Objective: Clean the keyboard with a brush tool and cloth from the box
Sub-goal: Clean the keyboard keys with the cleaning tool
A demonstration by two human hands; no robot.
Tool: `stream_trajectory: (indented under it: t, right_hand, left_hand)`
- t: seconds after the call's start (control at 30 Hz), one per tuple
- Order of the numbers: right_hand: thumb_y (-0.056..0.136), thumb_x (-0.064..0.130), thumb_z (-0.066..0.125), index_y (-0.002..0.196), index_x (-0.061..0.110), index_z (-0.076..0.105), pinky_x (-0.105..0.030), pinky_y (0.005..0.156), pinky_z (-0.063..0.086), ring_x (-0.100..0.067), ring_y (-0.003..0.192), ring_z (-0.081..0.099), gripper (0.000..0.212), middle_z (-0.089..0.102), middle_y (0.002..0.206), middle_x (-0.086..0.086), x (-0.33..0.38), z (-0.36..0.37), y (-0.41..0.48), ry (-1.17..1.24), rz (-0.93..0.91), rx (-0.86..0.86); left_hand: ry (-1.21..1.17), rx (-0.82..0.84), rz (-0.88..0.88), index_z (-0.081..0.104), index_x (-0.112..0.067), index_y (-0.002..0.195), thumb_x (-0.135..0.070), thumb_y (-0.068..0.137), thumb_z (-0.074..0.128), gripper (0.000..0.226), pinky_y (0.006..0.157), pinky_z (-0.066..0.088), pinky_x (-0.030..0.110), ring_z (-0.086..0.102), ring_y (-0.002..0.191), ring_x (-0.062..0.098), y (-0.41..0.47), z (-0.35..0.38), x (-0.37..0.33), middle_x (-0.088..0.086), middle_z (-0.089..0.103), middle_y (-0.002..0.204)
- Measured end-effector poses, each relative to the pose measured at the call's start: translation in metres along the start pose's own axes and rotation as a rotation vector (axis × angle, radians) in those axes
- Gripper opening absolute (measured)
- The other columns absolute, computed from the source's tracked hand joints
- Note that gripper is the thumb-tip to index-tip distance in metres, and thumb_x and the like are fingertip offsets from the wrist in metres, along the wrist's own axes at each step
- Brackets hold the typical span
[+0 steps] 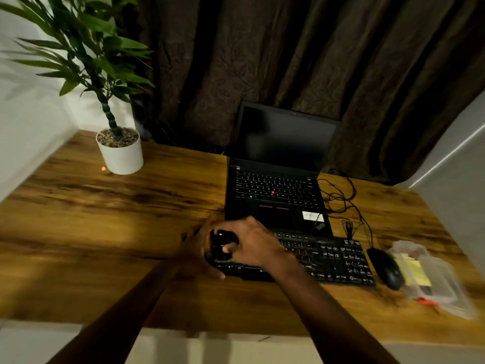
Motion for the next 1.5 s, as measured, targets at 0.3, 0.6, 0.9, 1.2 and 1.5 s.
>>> stream_trajectory:
  t: [0.3, 0.6, 0.9, 1.2, 1.5]
  right_hand:
    - [0.075, 0.014, 0.075, 0.111, 0.041, 0.058, -0.038, 0.079, 0.059, -0.013, 0.093, 0.065, 0.049, 0.068, 0.099, 0.009, -0.028, -0.01, -0.006, -0.114, 0.051, 0.009]
    - [0.081, 0.015, 0.072, 0.12, 0.042, 0.057, -0.039, 0.075, 0.06, -0.019, 0.094, 0.066, 0.051, 0.069, 0.103, 0.0, -0.007, 0.007, 0.002, 0.013, 0.001, -0.035]
    - [0.083, 0.012, 0.074, 0.128, 0.036, 0.058, -0.039, 0.091, 0.056, -0.017, 0.103, 0.064, 0.054, 0.068, 0.118, 0.0, -0.039, -0.022, -0.025, -0.091, 0.135, -0.019]
    - [0.083, 0.012, 0.072, 0.119, 0.04, 0.06, -0.038, 0.081, 0.06, -0.008, 0.086, 0.062, 0.048, 0.066, 0.109, 0.008, -0.039, -0.015, -0.018, 0.035, 0.091, -0.043]
    - [0.085, 0.012, 0.071, 0.126, 0.041, 0.058, -0.036, 0.083, 0.058, -0.012, 0.097, 0.061, 0.052, 0.067, 0.116, 0.0, -0.054, -0.023, -0.04, -0.05, 0.177, -0.041]
  left_hand:
    - [0.002, 0.008, 0.063, -0.006, -0.043, 0.157, -0.094, 0.021, 0.071, 0.164, 0.121, 0.012, 0.053, 0.005, 0.152, 0.023, -0.001, -0.002, -0.001, -0.022, 0.011, 0.159]
    - [-0.014, 0.025, 0.003, -0.019, -0.029, 0.156, -0.072, 0.029, 0.08, 0.167, 0.12, 0.01, 0.043, 0.002, 0.152, 0.027, -0.003, -0.002, -0.011, -0.001, 0.013, 0.166]
    - [0.031, -0.004, 0.046, -0.023, -0.062, 0.14, -0.096, 0.018, 0.067, 0.156, 0.121, 0.006, 0.058, 0.005, 0.152, 0.028, 0.008, 0.003, 0.008, -0.008, 0.012, 0.167]
    - [0.017, -0.011, 0.062, -0.025, -0.071, 0.132, -0.096, 0.019, 0.067, 0.148, 0.12, 0.006, 0.061, 0.003, 0.153, 0.027, 0.009, 0.004, 0.01, -0.007, 0.011, 0.167]
    - [0.059, -0.033, 0.089, -0.017, -0.052, 0.146, -0.078, 0.028, 0.078, 0.153, 0.12, 0.006, 0.053, 0.009, 0.152, 0.021, 0.006, 0.003, 0.004, -0.018, 0.016, 0.165]
Point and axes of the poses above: each hand's wrist, its own y-axis towards the middle knuckle, its own z-axis out of the palm, x = y × z, the point moved 3 cm from there along y, towards the middle knuckle
